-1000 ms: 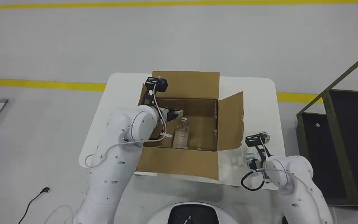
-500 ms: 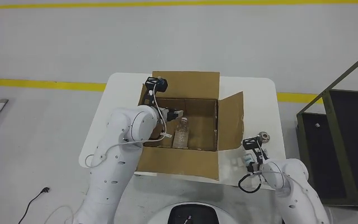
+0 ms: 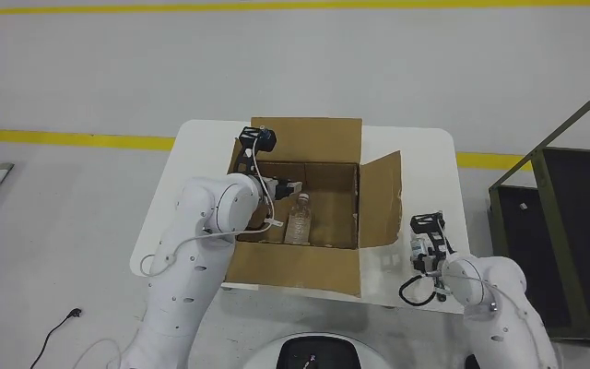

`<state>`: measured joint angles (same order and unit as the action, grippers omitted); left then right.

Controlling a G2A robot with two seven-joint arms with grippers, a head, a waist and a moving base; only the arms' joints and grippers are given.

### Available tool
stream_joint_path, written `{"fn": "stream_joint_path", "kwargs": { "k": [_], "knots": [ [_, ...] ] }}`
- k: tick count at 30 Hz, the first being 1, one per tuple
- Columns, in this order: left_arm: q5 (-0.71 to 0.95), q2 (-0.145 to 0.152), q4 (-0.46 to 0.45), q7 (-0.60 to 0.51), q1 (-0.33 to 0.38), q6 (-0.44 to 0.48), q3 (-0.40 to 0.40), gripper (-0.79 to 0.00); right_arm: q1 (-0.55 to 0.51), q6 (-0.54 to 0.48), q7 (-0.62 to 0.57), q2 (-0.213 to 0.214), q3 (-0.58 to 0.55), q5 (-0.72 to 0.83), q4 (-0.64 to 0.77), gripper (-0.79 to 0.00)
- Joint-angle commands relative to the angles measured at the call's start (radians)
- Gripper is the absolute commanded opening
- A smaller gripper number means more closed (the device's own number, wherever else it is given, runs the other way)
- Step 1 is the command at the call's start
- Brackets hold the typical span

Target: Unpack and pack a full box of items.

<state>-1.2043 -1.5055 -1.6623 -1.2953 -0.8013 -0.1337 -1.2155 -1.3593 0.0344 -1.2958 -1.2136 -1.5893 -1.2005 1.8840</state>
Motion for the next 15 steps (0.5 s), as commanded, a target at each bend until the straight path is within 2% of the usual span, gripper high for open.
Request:
{"fn": "stream_joint_path", "kwargs": {
  "k": [1,8,15],
  "knots": [
    [-0.003,0.003,-0.013,0.050,-0.013,0.006,-0.015,0.000,0.006,0.013,0.022,0.001,-0.043,0.049,0.050,-0.785],
    [-0.081,0.022,-0.098,0.128,-0.035,0.029,-0.094,0.000,0.067,0.055,0.088,0.004,-0.163,0.266,0.172,-0.785],
    [-0.160,0.035,-0.170,0.177,-0.044,0.013,-0.159,0.000,0.161,0.074,0.122,0.008,-0.150,0.375,0.232,-0.785]
  ]
}}
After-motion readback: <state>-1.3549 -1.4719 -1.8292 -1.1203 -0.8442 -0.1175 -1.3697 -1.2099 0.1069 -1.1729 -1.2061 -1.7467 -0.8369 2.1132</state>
